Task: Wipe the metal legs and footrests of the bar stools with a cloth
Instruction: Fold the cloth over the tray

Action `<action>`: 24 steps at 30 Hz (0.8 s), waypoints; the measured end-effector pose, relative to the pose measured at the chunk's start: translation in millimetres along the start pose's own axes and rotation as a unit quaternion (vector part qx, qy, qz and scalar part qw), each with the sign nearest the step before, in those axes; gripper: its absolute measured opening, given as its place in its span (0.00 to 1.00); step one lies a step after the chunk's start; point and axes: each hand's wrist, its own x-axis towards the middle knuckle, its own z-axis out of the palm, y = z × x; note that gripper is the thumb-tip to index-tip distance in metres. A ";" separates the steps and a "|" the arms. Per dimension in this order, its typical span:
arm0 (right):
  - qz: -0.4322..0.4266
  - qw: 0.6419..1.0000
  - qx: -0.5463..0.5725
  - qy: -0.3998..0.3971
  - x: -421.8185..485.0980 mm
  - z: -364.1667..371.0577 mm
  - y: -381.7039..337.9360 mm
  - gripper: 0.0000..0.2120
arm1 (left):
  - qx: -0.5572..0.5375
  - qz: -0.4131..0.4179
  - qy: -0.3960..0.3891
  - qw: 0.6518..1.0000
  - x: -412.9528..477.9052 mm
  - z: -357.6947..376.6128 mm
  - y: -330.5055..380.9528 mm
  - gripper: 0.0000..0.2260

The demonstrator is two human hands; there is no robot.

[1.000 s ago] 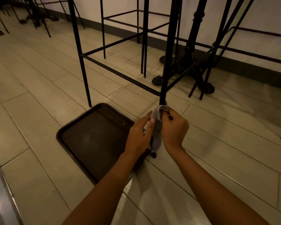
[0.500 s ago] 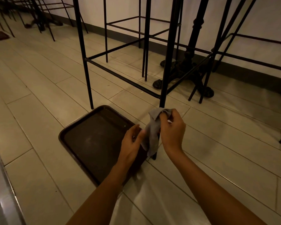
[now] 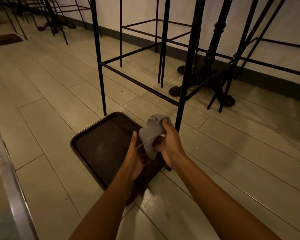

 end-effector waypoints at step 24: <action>0.165 0.985 -0.017 -0.043 14.7 -31.8 35.7 0.16 | -0.132 0.004 0.012 0.991 -11.7 -24.9 38.9 0.10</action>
